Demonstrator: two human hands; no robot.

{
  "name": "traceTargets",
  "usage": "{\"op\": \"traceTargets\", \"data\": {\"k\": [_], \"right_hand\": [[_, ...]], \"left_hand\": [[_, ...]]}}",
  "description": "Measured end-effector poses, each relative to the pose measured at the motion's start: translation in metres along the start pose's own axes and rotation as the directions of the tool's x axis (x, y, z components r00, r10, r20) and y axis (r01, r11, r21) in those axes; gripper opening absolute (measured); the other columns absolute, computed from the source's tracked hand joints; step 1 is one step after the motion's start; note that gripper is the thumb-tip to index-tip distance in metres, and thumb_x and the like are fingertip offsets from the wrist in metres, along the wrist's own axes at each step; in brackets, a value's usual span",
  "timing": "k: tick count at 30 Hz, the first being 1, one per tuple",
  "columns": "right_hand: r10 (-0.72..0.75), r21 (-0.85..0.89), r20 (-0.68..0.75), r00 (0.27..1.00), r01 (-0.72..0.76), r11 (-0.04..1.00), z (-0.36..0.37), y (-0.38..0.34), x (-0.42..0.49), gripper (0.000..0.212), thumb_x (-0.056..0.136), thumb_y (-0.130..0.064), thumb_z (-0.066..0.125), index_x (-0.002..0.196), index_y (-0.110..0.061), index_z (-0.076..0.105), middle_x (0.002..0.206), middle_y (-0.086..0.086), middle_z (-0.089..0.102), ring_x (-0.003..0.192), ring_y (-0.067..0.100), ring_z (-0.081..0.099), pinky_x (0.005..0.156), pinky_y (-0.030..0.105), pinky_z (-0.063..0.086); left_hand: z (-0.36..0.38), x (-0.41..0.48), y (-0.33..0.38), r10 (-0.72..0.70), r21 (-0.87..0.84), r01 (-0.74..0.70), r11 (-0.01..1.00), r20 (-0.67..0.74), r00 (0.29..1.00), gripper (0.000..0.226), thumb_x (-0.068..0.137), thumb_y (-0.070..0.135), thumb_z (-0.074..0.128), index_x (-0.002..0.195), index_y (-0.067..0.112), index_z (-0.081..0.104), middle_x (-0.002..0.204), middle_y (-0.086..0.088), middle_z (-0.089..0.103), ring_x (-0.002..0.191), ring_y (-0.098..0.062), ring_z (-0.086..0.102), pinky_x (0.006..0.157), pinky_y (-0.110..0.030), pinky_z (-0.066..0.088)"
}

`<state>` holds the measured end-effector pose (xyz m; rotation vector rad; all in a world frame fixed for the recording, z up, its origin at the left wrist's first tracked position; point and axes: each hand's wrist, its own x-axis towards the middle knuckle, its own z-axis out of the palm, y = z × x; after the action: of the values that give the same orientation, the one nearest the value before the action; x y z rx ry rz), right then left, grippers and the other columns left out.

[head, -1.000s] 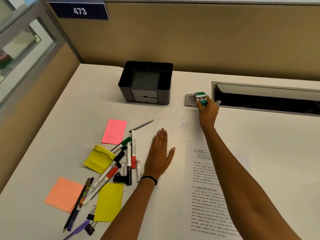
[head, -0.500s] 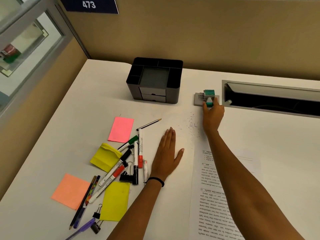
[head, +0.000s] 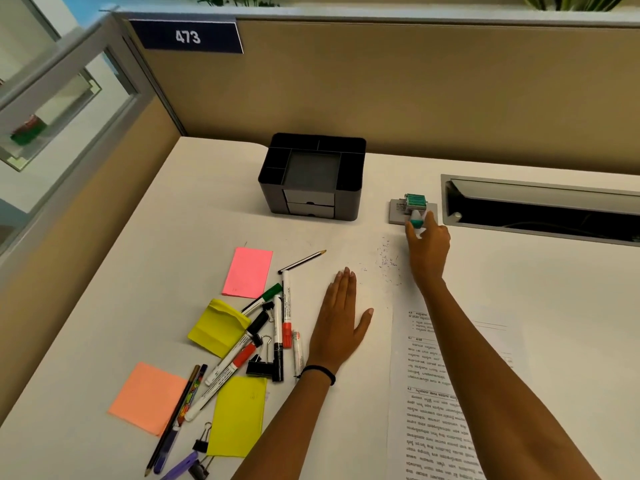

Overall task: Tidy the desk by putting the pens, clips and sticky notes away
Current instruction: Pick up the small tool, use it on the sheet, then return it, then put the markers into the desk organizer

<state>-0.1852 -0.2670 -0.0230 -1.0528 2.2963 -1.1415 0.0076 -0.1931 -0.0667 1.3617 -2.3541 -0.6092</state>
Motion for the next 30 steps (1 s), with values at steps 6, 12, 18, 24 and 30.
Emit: {"op": "traceTargets", "data": {"k": [6,12,18,24,30], "right_hand": [[-0.084,-0.024,0.045,0.995,0.085,0.996,-0.011,0.006,-0.046,0.046,0.095,-0.024,0.050,0.138,-0.013,0.039,0.142,0.015,0.044,0.123,0.034,0.048,0.108,0.047,0.038],[-0.137,-0.034,0.105,0.985,0.141,0.989,-0.019,0.009,-0.095,0.040,0.095,-0.012,0.047,0.135,-0.013,0.044,0.148,0.011,0.038,0.129,0.031,0.044,0.113,0.047,0.031],[-0.234,-0.032,0.234,0.944,0.248,0.968,-0.021,0.011,-0.136,0.032,0.093,-0.004,0.048,0.123,-0.008,0.055,0.134,0.012,0.052,0.118,0.028,0.052,0.106,0.038,0.040],[-0.263,0.004,0.342,0.902,0.279,0.960,-0.007,-0.002,-0.171,0.028,0.090,0.001,0.049,0.114,-0.004,0.061,0.118,0.013,0.060,0.103,0.024,0.059,0.090,0.022,0.041],[-0.186,-0.040,0.546,0.817,0.247,0.968,0.015,-0.025,-0.196,0.023,0.091,-0.014,0.054,0.113,-0.010,0.059,0.105,0.014,0.064,0.086,0.016,0.056,0.082,0.028,0.047]], "left_hand": [[-0.004,-0.001,0.001,0.011,0.033,-0.012,0.999,0.018,1.000,0.056,0.099,0.031,0.036,0.146,0.008,0.017,0.156,-0.011,0.015,0.145,-0.021,0.008,0.119,-0.038,0.000],[-0.010,-0.003,0.003,0.011,0.007,-0.011,1.000,0.038,0.999,0.052,0.100,0.026,0.033,0.146,0.008,0.016,0.157,-0.011,0.011,0.146,-0.022,0.006,0.118,-0.030,0.000],[-0.028,-0.010,0.005,0.011,-0.062,-0.011,0.998,-0.006,1.000,0.046,0.098,0.015,0.040,0.143,0.010,0.031,0.157,-0.013,0.007,0.146,-0.024,0.006,0.118,-0.028,0.009],[-0.060,-0.018,-0.013,0.051,-0.037,-0.056,0.998,-0.131,0.990,0.040,0.094,0.010,0.046,0.135,0.010,0.046,0.155,-0.014,0.020,0.145,-0.027,0.014,0.115,-0.030,0.014],[-0.102,-0.023,-0.060,0.079,0.016,-0.077,0.997,-0.197,0.977,0.038,0.093,0.007,0.049,0.131,0.009,0.051,0.154,-0.013,0.024,0.144,-0.029,0.017,0.115,-0.035,0.018]]}}
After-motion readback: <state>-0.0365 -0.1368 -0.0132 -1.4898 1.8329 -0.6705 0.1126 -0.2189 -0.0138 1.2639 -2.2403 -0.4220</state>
